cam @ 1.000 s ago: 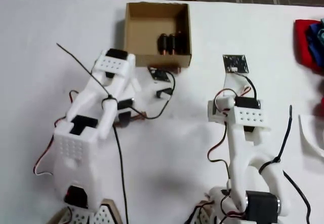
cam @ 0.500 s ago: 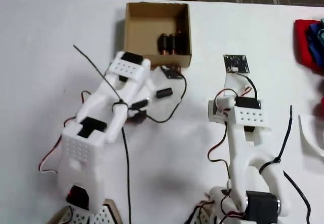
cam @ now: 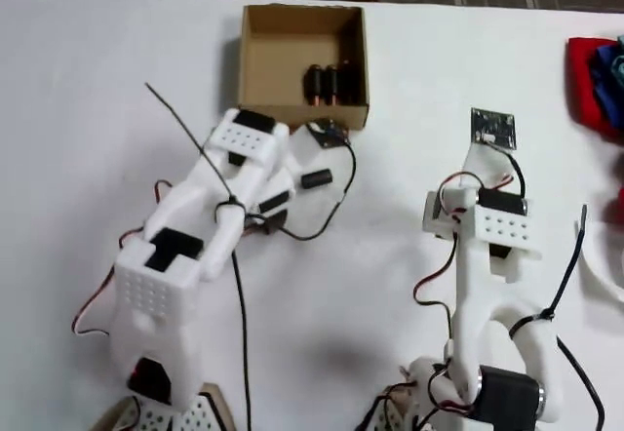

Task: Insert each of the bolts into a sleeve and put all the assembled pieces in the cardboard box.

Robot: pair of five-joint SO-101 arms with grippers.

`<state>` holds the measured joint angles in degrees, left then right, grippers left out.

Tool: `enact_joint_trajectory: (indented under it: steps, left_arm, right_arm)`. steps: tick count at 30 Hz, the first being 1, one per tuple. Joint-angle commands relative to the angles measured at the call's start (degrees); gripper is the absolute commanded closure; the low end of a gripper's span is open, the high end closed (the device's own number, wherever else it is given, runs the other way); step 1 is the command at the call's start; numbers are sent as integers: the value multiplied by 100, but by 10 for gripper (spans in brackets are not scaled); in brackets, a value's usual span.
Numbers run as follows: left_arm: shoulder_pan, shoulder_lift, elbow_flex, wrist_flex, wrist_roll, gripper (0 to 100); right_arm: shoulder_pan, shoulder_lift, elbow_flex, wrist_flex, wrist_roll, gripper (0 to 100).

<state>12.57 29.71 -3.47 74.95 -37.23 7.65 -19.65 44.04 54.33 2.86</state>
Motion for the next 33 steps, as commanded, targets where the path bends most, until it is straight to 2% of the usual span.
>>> enact_joint_trajectory:
  steps: [1,5,7,10,14,17,20,23,26,30,33]
  left_arm:
    - [18,-202,-4,-316,70,972]
    - [53,-237,-31,-352,132,977]
    - [18,-264,-110,-334,448,974]
    - [-193,-264,-576,-123,835,974]
    - [-554,-325,-1473,369,949,974]
    - [-818,-835,-1613,607,949,974]
    - [-1064,-1723,-1121,527,949,974]
    - [-1248,-2936,215,-123,1073,974]
    - [-1336,-4448,2018,-1240,1547,974]
    - [-1336,-6365,3890,-2752,2488,974]
    - [-1345,-7358,4541,-3297,2980,974]
  right_arm:
    - [48,-277,-149,-75,-62,978]
    - [40,-251,-149,-75,-62,978]
    - [40,-259,-132,-75,-62,978]
    - [40,-286,-114,-75,-53,978]
    - [40,-295,-105,-75,-53,978]
    - [40,-295,-105,-57,-53,978]
    - [40,-295,-97,-48,-53,978]
    - [31,-295,-97,-48,-53,978]
    - [-171,-321,26,-57,-35,978]
    - [-980,-813,527,-136,0,978]
    - [-1578,-1499,1055,-611,88,978]
